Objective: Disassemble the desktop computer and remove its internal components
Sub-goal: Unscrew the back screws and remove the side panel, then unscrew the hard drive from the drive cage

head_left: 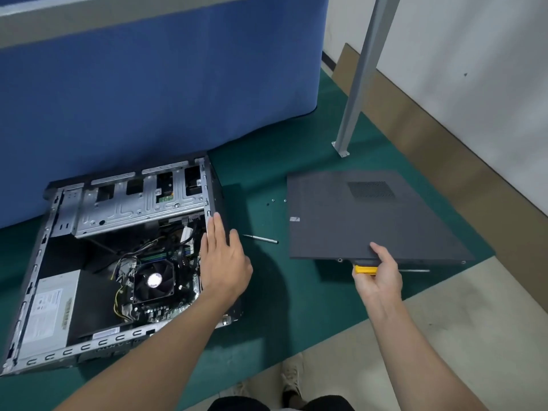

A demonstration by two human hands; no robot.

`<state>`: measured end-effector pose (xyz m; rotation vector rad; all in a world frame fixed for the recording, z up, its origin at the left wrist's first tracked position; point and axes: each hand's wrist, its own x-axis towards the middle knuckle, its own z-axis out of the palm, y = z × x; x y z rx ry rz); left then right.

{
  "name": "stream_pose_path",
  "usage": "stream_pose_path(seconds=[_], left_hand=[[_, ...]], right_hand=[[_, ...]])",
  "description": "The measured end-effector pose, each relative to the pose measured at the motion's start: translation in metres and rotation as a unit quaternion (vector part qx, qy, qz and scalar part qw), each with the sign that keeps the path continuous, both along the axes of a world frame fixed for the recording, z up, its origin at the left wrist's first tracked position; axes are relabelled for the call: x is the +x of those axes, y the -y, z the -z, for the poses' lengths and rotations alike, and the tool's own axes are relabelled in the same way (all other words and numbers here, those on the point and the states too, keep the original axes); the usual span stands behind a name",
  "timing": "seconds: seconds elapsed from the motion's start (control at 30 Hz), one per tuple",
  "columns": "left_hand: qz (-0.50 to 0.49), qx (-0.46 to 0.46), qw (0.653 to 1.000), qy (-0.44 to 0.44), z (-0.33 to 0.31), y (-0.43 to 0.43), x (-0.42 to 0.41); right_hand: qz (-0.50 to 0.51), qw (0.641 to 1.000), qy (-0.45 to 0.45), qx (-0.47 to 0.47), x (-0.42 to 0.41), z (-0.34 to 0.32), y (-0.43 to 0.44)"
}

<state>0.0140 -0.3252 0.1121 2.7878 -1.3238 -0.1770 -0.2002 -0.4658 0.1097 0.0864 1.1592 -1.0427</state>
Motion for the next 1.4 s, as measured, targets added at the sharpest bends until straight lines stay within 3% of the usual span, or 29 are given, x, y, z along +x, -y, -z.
stream_pose_path(seconds=[0.17,0.33,0.63,0.87,1.07,1.23,1.4], left_hand=[[0.002,-0.025,1.000,-0.008,0.004,-0.001,0.002],[0.004,-0.036,0.999,-0.013,0.006,-0.004,0.004],[-0.008,-0.055,0.998,-0.023,0.005,-0.004,0.003],[-0.012,-0.053,0.998,-0.027,0.006,-0.004,0.004],[-0.010,-0.059,0.998,-0.032,0.005,-0.003,0.003],[0.002,-0.065,0.997,-0.047,0.000,-0.008,0.004],[0.026,-0.077,0.993,-0.091,-0.005,-0.021,0.011]], right_hand=[[-0.044,0.986,-0.147,0.068,0.002,0.029,-0.009],[-0.134,0.945,-0.269,0.125,0.011,0.047,-0.016],[-0.164,0.941,-0.247,0.161,-0.014,0.064,-0.003],[-0.305,0.863,-0.365,0.171,-0.012,0.061,-0.003],[-0.311,0.848,-0.386,0.189,-0.011,0.059,-0.003],[-0.382,0.821,-0.420,0.064,0.005,0.059,-0.029],[-0.519,0.776,-0.350,-0.079,0.044,0.035,-0.057]])
